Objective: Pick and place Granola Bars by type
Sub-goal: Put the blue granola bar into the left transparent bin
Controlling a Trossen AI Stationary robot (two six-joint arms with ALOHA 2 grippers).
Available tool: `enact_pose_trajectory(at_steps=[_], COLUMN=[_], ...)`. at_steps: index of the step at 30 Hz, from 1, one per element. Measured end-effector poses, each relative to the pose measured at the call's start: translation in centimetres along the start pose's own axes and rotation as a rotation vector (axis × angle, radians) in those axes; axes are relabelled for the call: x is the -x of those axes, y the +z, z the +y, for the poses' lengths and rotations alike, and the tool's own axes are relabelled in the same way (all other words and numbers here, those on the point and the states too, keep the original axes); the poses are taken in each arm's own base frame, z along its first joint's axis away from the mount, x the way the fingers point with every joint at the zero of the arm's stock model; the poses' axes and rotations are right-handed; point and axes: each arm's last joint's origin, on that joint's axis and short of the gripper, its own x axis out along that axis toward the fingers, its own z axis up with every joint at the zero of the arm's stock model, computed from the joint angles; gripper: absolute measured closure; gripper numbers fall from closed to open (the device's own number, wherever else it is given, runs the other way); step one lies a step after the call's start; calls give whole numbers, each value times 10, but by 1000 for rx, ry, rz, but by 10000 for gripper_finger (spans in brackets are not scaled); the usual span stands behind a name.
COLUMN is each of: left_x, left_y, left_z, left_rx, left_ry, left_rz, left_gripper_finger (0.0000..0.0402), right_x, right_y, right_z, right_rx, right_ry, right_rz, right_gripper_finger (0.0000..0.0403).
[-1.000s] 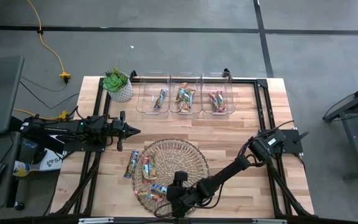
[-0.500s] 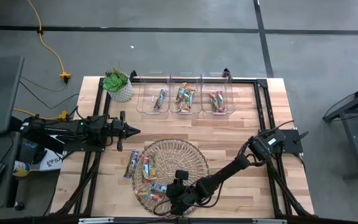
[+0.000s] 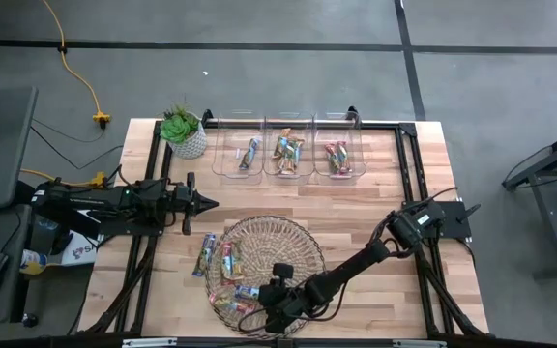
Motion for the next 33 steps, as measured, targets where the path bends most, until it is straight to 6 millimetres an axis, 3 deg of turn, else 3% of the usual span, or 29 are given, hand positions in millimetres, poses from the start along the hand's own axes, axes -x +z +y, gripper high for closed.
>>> enact_pose_trajectory(at_steps=[12, 33], left_x=[0, 0], left_y=[0, 0], left_z=[0, 0], left_rx=[0, 0], left_ry=[0, 1], left_rz=[0, 0], left_gripper_finger=[400, 400], right_x=[23, 27], right_y=[15, 15], right_z=[4, 7], right_rx=[8, -18], right_ry=[39, 26], right_rz=[-35, -54], right_gripper_finger=[286, 286])
